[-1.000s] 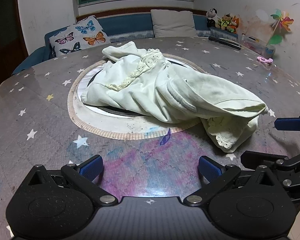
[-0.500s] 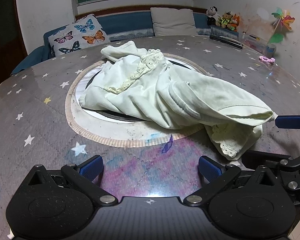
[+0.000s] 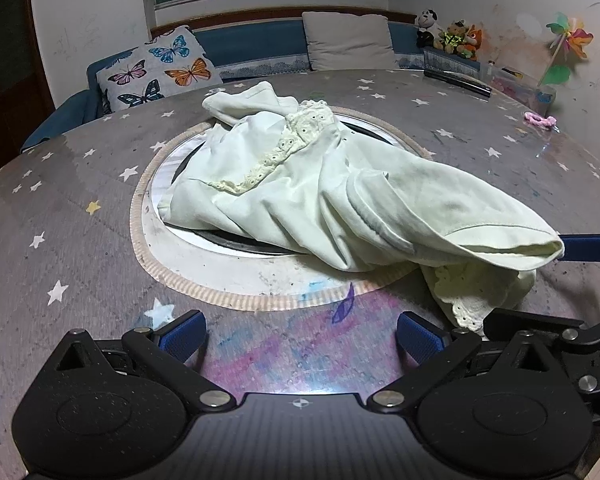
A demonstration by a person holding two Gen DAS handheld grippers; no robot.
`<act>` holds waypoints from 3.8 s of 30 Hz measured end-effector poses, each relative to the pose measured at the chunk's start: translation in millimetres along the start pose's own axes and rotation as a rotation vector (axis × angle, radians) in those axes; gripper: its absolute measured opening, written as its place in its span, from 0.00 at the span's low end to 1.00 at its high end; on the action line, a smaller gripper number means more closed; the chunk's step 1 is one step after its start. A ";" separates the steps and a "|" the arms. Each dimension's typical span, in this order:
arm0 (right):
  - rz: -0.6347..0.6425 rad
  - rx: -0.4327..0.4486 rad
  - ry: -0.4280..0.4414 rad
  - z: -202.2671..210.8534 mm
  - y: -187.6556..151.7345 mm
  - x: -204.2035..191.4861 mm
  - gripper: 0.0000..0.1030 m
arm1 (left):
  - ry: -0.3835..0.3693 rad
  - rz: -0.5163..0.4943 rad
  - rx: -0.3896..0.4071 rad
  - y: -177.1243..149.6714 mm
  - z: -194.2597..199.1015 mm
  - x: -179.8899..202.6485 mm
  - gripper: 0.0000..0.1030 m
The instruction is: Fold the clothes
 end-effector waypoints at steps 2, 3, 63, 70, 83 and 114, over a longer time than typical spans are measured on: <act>0.003 0.001 0.003 0.1 1.6 -0.3 1.00 | 0.001 0.000 -0.001 1.5 -0.5 -1.0 1.00; 0.004 0.002 0.005 0.4 2.8 -0.5 1.00 | 0.003 0.000 -0.001 2.4 -0.7 -1.7 1.00; -0.006 -0.045 0.127 -40.5 51.6 4.7 0.83 | 0.139 0.252 0.160 38.9 58.5 -116.6 0.09; 0.015 -0.052 0.129 -32.9 50.2 0.0 0.83 | 0.176 0.341 0.073 -24.9 85.3 -132.0 0.09; -0.039 -0.069 0.059 -61.9 76.4 39.0 0.71 | 0.270 0.290 0.082 -25.2 118.6 -159.6 0.54; -0.042 0.062 -0.110 -5.6 79.1 89.7 0.05 | 0.118 0.117 0.002 9.3 -11.0 -125.2 0.26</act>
Point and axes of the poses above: each gripper's, at about its wrist camera, not at the fingertips, and z roughly against the way its jaws point, x to its right, y to its top, the point moved 7 cm from there along -z, roughly the way its jaws point, and after that the axes turned 9 degrees about -z, right-handed, at the moved point
